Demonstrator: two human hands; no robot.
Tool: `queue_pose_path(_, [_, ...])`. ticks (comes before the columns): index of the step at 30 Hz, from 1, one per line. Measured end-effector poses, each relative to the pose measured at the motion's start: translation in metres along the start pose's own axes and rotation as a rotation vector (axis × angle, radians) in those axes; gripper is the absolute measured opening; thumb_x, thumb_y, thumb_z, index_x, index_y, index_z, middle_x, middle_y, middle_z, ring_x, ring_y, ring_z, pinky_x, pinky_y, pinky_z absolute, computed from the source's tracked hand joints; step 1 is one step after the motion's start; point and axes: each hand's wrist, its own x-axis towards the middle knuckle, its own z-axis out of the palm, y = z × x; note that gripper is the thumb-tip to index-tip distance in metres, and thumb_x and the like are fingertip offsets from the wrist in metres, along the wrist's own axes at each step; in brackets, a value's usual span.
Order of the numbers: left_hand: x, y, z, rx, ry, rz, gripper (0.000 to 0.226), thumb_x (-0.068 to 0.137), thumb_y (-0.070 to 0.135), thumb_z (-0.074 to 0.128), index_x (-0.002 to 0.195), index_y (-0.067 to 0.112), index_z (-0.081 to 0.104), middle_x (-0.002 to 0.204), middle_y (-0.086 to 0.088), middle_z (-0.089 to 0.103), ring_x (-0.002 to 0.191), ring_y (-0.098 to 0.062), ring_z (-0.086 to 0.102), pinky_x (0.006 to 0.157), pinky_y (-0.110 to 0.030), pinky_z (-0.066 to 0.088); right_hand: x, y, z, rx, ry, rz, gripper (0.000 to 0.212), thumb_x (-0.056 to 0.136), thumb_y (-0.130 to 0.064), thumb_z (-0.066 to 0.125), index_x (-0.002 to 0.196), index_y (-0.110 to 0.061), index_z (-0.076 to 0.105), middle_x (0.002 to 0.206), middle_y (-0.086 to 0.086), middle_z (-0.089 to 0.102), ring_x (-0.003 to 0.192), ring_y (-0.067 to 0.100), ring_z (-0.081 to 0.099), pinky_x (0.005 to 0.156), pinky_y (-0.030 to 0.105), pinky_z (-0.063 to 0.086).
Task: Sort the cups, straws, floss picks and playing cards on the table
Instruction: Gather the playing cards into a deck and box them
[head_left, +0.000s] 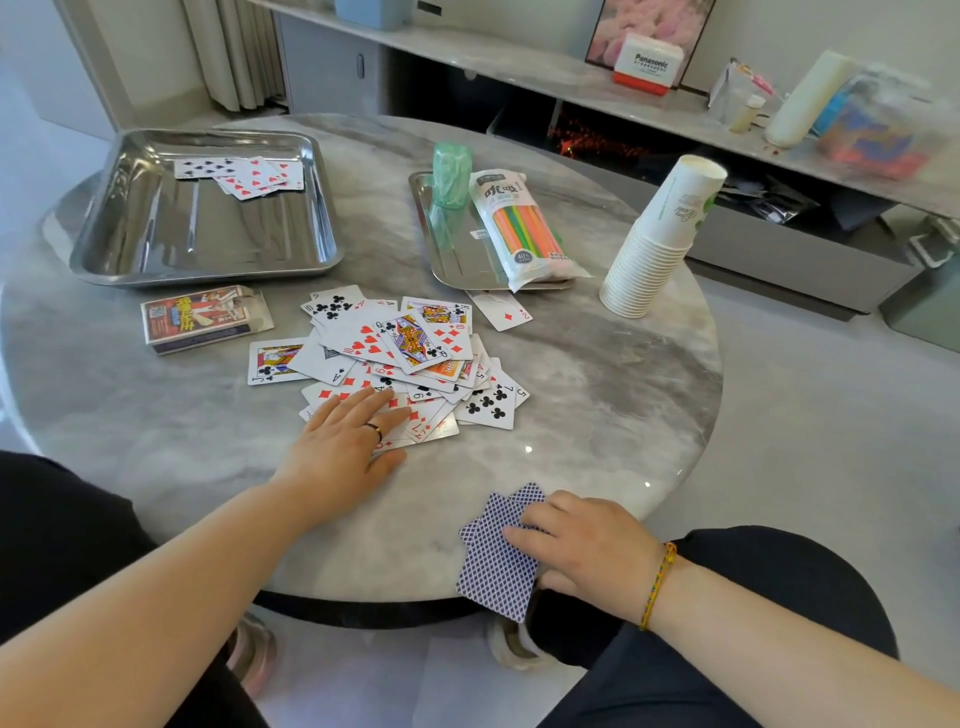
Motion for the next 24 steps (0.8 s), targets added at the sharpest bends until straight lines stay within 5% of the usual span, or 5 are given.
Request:
queue_pose_path(3, [-0.001,0.000,0.000,-0.001,-0.001,-0.002,0.052,0.097,0.041,0.026,0.145,0.031,0.009,0.155,0.008,-0.001,0.142,-0.011,-0.002,0.113,-0.027,-0.006,0.001,0.001,-0.002,0.034,0.008,-0.027,0.065,0.031,-0.053,0.085,0.088,-0.028,0.067,0.072,-0.011,0.064,0.058,0.007,0.059,0.046,0.012,0.043])
queue_pose_path(8, [-0.001,0.000,0.001,0.013,0.002,-0.003,0.051,0.097,0.041,0.025,0.145,0.031,0.009,0.155,0.008,-0.001,0.142,-0.011,-0.002,0.113,-0.027,-0.006,0.005,-0.004,0.010,0.001,-0.018,-0.055,0.079,0.032,-0.057,0.077,0.097,-0.025,0.047,0.122,0.003,0.052,0.113,0.021,0.051,0.099,0.034,0.038])
queue_pose_path(16, [-0.001,-0.002,0.001,0.015,-0.002,-0.002,0.052,0.097,0.042,0.025,0.145,0.032,0.008,0.155,0.008,-0.002,0.142,-0.011,-0.003,0.113,-0.028,-0.006,0.003,-0.003,0.008,0.088,0.026,-0.036,0.080,0.030,-0.047,0.085,0.092,-0.022,0.039,0.098,-0.009,0.072,0.090,0.006,0.068,0.070,0.013,0.052])
queue_pose_path(22, [0.002,-0.003,-0.001,0.034,0.009,0.010,0.054,0.094,0.051,0.016,0.144,0.033,0.009,0.155,0.009,-0.002,0.142,-0.010,-0.002,0.113,-0.027,-0.005,0.000,0.008,0.000,0.190,0.090,0.080,0.024,0.061,-0.028,0.040,0.074,-0.029,0.060,0.064,-0.019,0.066,0.055,-0.003,0.062,0.045,0.010,0.044])
queue_pose_path(24, [0.003,-0.004,-0.002,0.038,0.005,0.004,0.058,0.089,0.052,0.011,0.144,0.033,0.009,0.154,0.010,-0.003,0.142,-0.009,-0.001,0.113,-0.027,-0.004,0.008,0.010,-0.010,0.338,0.166,0.248,0.015,0.066,-0.025,0.046,0.060,-0.023,0.060,0.047,-0.018,0.054,0.047,0.003,0.052,0.041,0.009,0.032])
